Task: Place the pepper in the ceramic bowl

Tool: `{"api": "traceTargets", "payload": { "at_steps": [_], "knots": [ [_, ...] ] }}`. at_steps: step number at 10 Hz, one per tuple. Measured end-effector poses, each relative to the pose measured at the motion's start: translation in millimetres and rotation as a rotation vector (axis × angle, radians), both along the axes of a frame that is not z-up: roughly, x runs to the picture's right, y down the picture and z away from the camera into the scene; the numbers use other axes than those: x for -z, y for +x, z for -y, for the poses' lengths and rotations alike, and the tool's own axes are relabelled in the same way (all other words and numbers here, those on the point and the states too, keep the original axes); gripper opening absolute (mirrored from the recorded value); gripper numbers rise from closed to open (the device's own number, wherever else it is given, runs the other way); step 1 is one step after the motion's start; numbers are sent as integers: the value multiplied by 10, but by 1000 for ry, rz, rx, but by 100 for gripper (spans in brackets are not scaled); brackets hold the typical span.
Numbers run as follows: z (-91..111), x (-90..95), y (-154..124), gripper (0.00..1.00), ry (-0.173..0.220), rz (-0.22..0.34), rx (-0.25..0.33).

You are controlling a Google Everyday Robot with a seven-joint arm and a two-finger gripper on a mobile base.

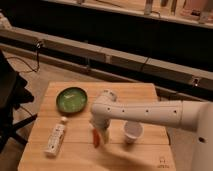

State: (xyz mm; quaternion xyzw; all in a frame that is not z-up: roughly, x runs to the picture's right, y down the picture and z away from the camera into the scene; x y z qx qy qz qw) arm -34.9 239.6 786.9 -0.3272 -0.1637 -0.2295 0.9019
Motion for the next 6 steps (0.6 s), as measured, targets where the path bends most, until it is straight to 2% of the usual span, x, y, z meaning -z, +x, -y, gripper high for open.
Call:
{"api": "traceTargets", "payload": {
  "at_steps": [3, 6],
  "knots": [
    [-147, -165, -9, 80, -46, -18, 1],
    [-231, -246, 17, 79, -79, -35, -6]
  ]
}}
